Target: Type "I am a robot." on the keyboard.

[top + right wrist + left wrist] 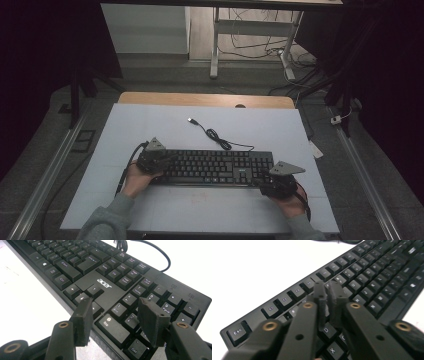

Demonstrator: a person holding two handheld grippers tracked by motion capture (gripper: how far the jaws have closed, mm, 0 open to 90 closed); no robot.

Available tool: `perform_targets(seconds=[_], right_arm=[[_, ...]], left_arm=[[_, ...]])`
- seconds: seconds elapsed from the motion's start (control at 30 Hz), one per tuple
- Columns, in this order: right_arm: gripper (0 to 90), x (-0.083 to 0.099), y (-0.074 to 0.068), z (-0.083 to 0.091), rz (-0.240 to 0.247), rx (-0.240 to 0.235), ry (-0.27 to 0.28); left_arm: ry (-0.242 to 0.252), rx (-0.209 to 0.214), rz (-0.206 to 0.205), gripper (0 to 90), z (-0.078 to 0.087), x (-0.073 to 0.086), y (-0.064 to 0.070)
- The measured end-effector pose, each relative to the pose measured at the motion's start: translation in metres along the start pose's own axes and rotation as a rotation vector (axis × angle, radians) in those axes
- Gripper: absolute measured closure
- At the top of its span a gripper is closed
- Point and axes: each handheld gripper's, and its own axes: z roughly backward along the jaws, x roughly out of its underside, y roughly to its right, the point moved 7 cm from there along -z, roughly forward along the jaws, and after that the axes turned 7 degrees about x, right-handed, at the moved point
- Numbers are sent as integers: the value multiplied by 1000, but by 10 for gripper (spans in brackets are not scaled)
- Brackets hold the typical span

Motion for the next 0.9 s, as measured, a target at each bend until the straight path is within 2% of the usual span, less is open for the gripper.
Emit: perform_targets(seconds=[0.13,0.37,0.63,0.9], right_arm=[[464,0,0,0,-1,1,0],[463,0,0,0,1,0,0],[464,0,1,1,-2,4,0],[464,-1,0,1,-6,-3,6]], left_arm=[[18,19,20,693,6,-1,2],[21,9,21,514,16,4,9],[7,-6,33,415,23,13,11],[9,-13,47,386,24,16,8]])
